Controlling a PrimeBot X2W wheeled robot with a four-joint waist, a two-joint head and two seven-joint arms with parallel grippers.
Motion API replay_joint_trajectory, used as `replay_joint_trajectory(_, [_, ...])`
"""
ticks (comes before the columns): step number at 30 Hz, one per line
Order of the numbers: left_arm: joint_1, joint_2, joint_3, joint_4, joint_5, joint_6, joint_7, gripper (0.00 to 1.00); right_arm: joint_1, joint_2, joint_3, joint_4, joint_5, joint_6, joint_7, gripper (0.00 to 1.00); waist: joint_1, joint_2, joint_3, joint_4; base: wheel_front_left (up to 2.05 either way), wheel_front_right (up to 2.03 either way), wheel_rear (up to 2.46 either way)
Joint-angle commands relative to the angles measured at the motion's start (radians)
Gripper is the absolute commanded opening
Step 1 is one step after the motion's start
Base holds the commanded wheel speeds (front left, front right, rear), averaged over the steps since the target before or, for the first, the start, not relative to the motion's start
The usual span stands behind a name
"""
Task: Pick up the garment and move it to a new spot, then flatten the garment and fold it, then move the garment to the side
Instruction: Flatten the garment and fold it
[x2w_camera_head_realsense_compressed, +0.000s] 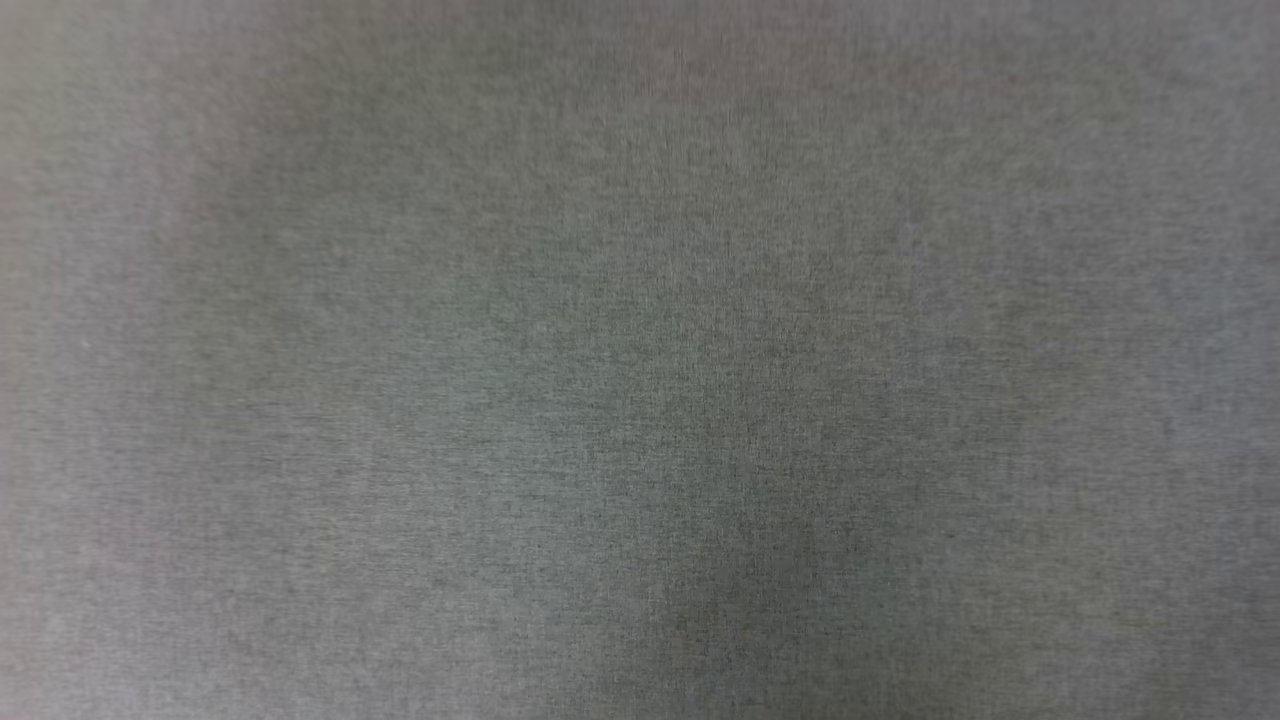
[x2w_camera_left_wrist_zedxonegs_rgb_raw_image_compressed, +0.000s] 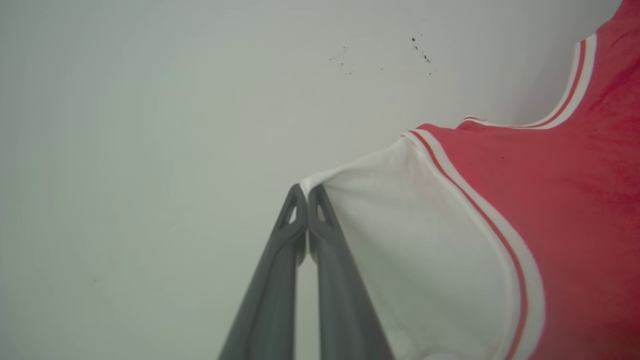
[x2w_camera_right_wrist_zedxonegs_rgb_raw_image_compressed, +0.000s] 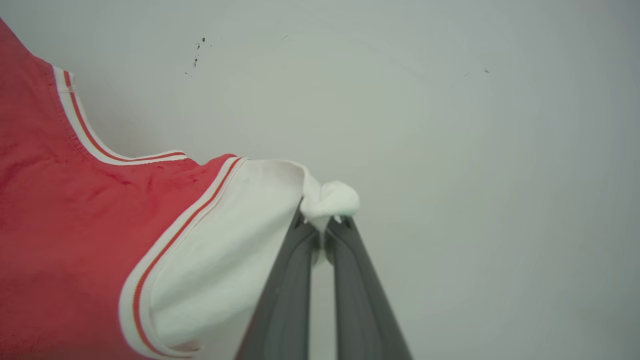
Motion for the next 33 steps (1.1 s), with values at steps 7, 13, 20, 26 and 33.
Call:
replay_joint_trajectory(7, [-0.082, -0.041, 0.024, 0.101, -0.008, -0.004, -0.066, 0.0, -0.168, 0.052, 0.049, 0.155, -0.07, -0.001, -0.093, 0.0, -0.0001, 0.0, 0.086, 0.011, 0.0, 0.0, 0.0])
replay_joint_trajectory(13, [-0.061, -0.059, 0.023, 0.158, -0.028, -0.019, -0.109, 0.0, -0.197, 0.069, 0.11, 0.255, -0.058, -0.001, -0.163, 0.0, -0.0001, 0.0, 0.122, 0.015, 0.0, 0.0, 0.0])
replay_joint_trajectory(20, [0.047, -0.074, 0.008, 0.209, -0.064, -0.035, -0.18, 0.0, -0.105, 0.076, 0.187, 0.339, -0.007, -0.001, -0.255, 0.0, -0.0001, 0.0, 0.104, 0.009, 0.0, 0.0, 0.0])
replay_joint_trajectory(26, [0.237, -0.067, -0.001, 0.204, -0.107, -0.037, -0.271, 0.0, 0.069, 0.08, 0.236, 0.355, 0.073, -0.001, -0.367, 0.0, -0.0001, 0.0, 0.033, -0.005, 0.0, 0.0, 0.0])
replay_joint_trajectory(33, [0.556, -0.055, -0.012, 0.115, -0.174, 0.006, -0.334, 0.0, 0.362, 0.027, 0.302, 0.283, 0.171, -0.001, -0.445, 0.0, -0.0001, 0.0, -0.063, 0.001, 0.0, 0.0, 0.0])
